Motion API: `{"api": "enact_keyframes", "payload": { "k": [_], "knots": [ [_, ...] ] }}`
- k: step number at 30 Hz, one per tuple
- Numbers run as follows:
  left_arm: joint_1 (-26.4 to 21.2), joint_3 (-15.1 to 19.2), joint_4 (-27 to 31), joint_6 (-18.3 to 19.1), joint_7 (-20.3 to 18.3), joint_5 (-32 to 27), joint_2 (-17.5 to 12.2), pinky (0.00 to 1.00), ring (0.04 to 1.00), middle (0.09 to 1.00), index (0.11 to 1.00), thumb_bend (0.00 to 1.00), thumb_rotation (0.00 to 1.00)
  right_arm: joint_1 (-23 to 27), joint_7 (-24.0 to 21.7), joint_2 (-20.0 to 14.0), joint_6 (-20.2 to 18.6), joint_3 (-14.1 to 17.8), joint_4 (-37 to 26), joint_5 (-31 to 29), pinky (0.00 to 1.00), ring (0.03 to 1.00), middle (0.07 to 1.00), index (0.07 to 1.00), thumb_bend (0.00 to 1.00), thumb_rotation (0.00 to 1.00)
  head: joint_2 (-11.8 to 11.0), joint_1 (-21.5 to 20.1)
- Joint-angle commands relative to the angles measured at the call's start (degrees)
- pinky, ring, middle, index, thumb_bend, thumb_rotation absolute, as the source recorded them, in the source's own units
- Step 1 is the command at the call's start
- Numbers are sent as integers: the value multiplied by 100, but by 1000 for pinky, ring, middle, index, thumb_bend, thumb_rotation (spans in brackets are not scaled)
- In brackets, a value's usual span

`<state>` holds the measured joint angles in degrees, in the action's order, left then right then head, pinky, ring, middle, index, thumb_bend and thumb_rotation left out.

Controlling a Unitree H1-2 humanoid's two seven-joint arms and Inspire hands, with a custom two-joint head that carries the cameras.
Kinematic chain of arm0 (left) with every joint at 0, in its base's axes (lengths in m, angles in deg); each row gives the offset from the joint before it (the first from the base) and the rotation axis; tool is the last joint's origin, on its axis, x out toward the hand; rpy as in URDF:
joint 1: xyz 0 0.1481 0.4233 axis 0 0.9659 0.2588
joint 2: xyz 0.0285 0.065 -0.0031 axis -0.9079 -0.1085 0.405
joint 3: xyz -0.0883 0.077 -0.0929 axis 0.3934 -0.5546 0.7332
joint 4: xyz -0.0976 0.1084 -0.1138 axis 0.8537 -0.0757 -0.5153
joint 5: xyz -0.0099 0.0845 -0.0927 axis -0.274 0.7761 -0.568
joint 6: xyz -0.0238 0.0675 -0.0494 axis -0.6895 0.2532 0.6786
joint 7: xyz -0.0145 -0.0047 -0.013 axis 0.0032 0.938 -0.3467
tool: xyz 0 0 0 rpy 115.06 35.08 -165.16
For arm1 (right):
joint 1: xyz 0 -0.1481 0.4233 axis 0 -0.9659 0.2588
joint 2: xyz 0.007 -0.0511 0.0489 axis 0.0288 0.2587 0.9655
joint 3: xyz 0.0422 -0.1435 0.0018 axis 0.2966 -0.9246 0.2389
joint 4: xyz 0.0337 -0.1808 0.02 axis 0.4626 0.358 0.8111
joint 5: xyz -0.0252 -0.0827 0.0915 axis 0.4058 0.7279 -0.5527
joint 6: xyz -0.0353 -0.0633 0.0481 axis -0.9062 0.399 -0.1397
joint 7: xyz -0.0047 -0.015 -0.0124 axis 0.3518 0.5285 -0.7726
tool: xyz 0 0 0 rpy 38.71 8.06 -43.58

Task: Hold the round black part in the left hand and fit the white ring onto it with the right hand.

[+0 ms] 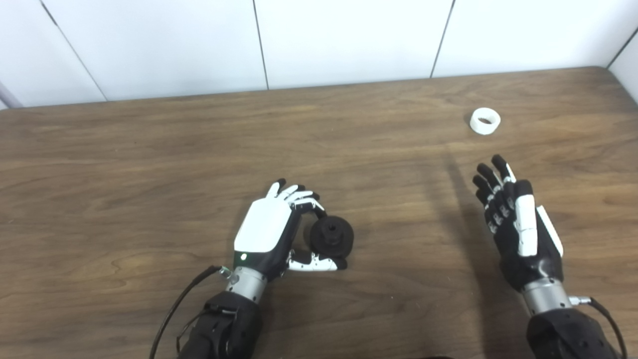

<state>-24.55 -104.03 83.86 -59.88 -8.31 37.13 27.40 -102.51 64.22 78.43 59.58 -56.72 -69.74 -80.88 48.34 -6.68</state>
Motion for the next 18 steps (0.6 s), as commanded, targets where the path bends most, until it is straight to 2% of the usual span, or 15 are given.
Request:
{"api": "enact_keyframes", "payload": {
  "k": [1, 4, 7, 9, 11, 13, 16, 18],
  "knots": [
    [88, -17, -131, -17, -72, 114, -121, 1000, 893, 801, 484, 525, 60, 170, -35, -61, 24, 66, -303, 5, 1000, 962, 959, 986, 555, 988, 7, -6],
    [102, -19, -130, 4, -98, 113, -116, 1000, 895, 803, 483, 525, 59, 273, -5, -71, -93, 123, -363, 12, 1000, 980, 973, 988, 562, 974, 0, -10],
    [134, -16, -144, -31, -75, 109, -148, 1000, 899, 804, 483, 525, 59, 343, 55, -60, -188, 150, -403, 171, 1000, 980, 970, 982, 566, 966, -123, -210],
    [170, -3, -152, -66, -63, 89, -189, 1000, 897, 803, 483, 525, 59, 402, 55, -89, -176, 146, -370, 314, 1000, 985, 970, 984, 566, 967, -305, -491],
    [212, 13, -114, -53, -131, 60, -221, 1000, 901, 805, 484, 525, 59, 502, 71, -150, -162, 180, -303, 477, 993, 986, 967, 981, 587, 930, -388, -561],
    [236, 12, -129, -90, -124, 61, -253, 1000, 909, 806, 484, 525, 59, 606, 57, -281, -157, 191, -286, 749, 969, 979, 961, 973, 598, 902, -447, -606],
    [268, 21, -177, -154, -80, 47, -277, 1000, 916, 809, 483, 526, 59, 790, 42, -451, -257, 249, -296, 951, 989, 989, 967, 975, 584, 861, -569, -715],
    [296, 23, -217, -173, -45, 64, -293, 1000, 921, 809, 483, 526, 59, 983, 39, -622, -180, 258, -207, 1201, 989, 985, 964, 973, 582, 839, -707, -840]
  ]
}}
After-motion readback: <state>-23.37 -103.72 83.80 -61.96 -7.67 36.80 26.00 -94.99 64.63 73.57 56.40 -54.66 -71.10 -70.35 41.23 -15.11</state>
